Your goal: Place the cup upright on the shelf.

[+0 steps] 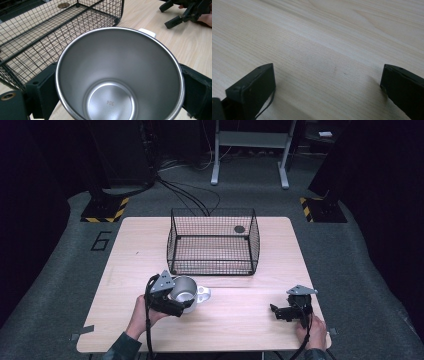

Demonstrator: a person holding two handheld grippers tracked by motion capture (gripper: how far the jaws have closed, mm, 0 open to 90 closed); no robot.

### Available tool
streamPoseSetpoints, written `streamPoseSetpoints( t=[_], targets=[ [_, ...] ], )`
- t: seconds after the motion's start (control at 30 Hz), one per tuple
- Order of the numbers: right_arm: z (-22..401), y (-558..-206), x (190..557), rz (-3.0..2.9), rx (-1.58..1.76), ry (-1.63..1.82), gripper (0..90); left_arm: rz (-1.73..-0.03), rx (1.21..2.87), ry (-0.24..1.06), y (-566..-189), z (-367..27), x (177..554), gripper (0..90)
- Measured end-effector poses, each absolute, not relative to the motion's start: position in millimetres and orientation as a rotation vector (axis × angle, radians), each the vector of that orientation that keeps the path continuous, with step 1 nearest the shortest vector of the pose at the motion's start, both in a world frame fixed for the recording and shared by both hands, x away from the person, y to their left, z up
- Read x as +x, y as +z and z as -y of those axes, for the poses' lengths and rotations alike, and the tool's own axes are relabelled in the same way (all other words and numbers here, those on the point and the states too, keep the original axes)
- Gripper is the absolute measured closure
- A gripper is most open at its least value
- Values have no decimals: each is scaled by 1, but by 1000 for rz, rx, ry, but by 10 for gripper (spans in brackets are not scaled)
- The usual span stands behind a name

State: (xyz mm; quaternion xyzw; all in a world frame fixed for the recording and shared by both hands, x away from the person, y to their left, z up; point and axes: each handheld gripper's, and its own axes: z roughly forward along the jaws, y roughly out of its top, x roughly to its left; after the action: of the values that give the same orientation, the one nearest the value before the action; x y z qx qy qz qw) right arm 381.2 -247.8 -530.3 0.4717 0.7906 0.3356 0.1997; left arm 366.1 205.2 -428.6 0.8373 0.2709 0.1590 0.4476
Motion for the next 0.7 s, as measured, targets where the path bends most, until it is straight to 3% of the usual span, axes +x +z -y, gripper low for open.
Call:
streamPoseSetpoints(
  t=[0.7],
  targets=[
    [248,-530,381,-2214,1320,935,0,-631,2035,373,-391,-197,396,66]
  ],
)
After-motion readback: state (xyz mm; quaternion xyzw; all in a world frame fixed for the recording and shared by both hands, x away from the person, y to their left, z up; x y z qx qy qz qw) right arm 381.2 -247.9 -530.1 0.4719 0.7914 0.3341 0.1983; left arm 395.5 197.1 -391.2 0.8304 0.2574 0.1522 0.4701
